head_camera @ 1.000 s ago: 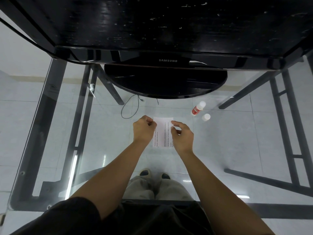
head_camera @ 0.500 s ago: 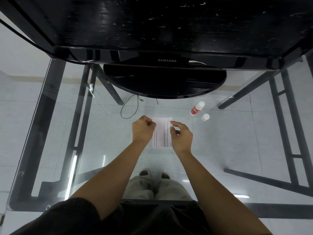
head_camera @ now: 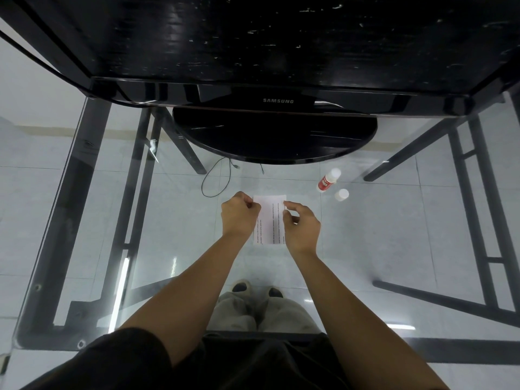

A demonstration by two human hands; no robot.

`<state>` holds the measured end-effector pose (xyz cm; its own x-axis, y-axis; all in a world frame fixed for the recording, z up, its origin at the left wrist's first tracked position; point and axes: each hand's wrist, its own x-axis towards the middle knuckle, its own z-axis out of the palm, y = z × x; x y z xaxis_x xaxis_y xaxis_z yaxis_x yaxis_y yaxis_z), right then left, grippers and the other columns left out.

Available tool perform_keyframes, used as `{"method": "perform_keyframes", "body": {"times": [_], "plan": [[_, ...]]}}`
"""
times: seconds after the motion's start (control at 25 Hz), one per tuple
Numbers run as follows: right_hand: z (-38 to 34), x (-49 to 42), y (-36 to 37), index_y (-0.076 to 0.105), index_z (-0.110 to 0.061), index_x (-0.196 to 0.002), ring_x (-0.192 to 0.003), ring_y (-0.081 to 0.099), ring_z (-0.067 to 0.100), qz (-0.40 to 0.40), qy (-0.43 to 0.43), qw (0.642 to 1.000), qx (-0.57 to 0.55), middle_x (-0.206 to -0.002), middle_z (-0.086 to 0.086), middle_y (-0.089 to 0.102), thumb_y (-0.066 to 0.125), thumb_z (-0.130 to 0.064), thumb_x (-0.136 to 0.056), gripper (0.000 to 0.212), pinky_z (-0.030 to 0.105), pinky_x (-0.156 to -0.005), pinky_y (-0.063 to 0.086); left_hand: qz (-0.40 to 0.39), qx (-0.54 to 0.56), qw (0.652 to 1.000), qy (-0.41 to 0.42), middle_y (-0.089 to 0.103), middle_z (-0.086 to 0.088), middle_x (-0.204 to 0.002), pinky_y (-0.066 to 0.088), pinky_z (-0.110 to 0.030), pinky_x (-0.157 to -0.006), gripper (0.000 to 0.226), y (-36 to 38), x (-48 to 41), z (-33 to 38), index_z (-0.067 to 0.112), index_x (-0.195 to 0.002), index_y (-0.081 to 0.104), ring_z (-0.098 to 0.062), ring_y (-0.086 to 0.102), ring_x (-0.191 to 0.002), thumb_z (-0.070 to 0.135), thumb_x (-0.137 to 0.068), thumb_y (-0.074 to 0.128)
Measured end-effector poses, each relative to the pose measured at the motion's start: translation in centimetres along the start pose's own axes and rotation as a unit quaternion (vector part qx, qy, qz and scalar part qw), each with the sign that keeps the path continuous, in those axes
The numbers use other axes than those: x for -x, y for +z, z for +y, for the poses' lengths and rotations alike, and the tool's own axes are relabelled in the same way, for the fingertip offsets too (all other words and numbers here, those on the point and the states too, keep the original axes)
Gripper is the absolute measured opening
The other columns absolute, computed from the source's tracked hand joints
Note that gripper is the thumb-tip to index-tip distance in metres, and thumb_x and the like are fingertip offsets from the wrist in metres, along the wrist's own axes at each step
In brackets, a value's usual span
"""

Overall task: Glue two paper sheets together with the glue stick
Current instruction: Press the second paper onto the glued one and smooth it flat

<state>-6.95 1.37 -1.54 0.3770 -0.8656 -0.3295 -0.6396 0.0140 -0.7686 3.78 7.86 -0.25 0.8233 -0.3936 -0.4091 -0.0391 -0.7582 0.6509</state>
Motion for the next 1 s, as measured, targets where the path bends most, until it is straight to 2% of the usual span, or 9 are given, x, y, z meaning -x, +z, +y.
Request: {"method": "perform_keyframes", "body": {"times": [0.2, 0.36, 0.56, 0.72, 0.8, 0.88, 0.96, 1.0], "plan": [[-0.3, 0.0, 0.0, 0.063, -0.016, -0.111, -0.101, 0.063, 0.024, 0.003, -0.001, 1.0, 0.013, -0.125, 0.003, 0.061, 0.056, -0.018, -0.091, 0.021, 0.014, -0.078, 0.04, 0.03, -0.026, 0.999, -0.006, 0.062, -0.009, -0.078, 0.032, -0.016, -0.041, 0.013, 0.4, 0.4, 0.2, 0.003, -0.097, 0.057, -0.015, 0.052, -0.056, 0.011, -0.087, 0.055], [-0.3, 0.1, 0.0, 0.062, -0.016, -0.112, -0.097, 0.064, 0.024, 0.002, -0.011, 1.0, 0.028, -0.126, 0.003, 0.061, 0.055, -0.018, -0.091, 0.022, 0.014, -0.077, 0.041, 0.029, -0.025, 0.999, 0.0, 0.064, -0.011, -0.079, 0.036, -0.019, -0.045, 0.017, 0.4, 0.6, 0.0, 0.004, -0.104, 0.053, -0.018, 0.055, -0.06, 0.013, -0.089, 0.055], [0.0, 0.3, -0.1, 0.062, -0.016, -0.113, -0.092, 0.065, 0.023, 0.002, -0.034, 0.999, 0.035, -0.123, 0.003, 0.062, 0.056, -0.018, -0.091, 0.023, 0.012, -0.073, 0.043, 0.006, -0.061, 0.994, 0.095, 0.065, -0.014, -0.079, 0.04, -0.015, -0.049, 0.023, 0.2, 0.8, -0.9, 0.009, -0.115, 0.051, -0.018, 0.056, -0.061, 0.01, -0.092, 0.051], [0.2, 0.2, -0.2, 0.061, -0.016, -0.114, -0.09, 0.065, 0.022, -0.007, -0.055, 0.997, 0.05, -0.122, 0.004, 0.062, 0.057, -0.019, -0.09, 0.024, 0.014, -0.073, 0.045, 0.002, -0.13, 0.978, 0.162, 0.06, -0.017, -0.095, 0.044, -0.022, -0.06, 0.033, 0.2, 0.9, -1.5, 0.01, -0.127, 0.053, -0.021, 0.055, -0.068, 0.01, -0.095, 0.046], [0.4, 0.2, -0.3, 0.059, -0.016, -0.117, -0.093, 0.064, 0.023, -0.024, -0.072, 0.994, 0.08, -0.123, 0.005, 0.06, 0.056, -0.019, -0.091, 0.027, 0.019, -0.078, 0.048, -0.023, -0.193, 0.963, 0.185, 0.056, -0.018, -0.104, 0.05, -0.026, -0.068, 0.036, 0.1, 0.7, -1.7, 0.01, -0.132, 0.047, -0.026, 0.06, -0.076, 0.011, -0.096, 0.043], [0.7, 0.3, -0.5, 0.055, -0.017, -0.122, -0.105, 0.059, 0.025, -0.032, -0.12, 0.98, 0.156, -0.127, 0.006, 0.057, 0.054, -0.02, -0.092, 0.031, 0.027, -0.09, 0.047, -0.044, -0.243, 0.947, 0.206, 0.05, -0.018, -0.108, 0.053, -0.03, -0.074, 0.04, 0.0, 0.6, -2.2, 0.011, -0.136, 0.041, -0.028, 0.061, -0.083, 0.013, -0.096, 0.043], [1.3, -0.1, -0.8, 0.046, -0.019, -0.132, -0.125, 0.044, 0.027, -0.048, -0.2, 0.941, 0.268, -0.14, 0.006, 0.046, 0.053, -0.02, -0.092, 0.041, 0.037, -0.105, 0.034, -0.05, -0.253, 0.939, 0.226, 0.047, -0.017, -0.108, 0.055, -0.033, -0.073, 0.041, -0.3, 0.6, -2.6, 0.011, -0.136, 0.041, -0.029, 0.059, -0.088, 0.015, -0.096, 0.045], [1.5, -0.5, -1.1, 0.037, -0.02, -0.138, -0.135, 0.033, 0.027, -0.083, -0.232, 0.916, 0.317, -0.148, 0.005, 0.036, 0.053, -0.02, -0.092, 0.049, 0.041, -0.111, 0.024, -0.051, -0.259, 0.935, 0.235, 0.046, -0.017, -0.11, 0.056, -0.035, -0.073, 0.042, -0.4, 0.6, -2.8, 0.011, -0.136, 0.04, -0.029, 0.057, -0.093, 0.017, -0.095, 0.047]]}}
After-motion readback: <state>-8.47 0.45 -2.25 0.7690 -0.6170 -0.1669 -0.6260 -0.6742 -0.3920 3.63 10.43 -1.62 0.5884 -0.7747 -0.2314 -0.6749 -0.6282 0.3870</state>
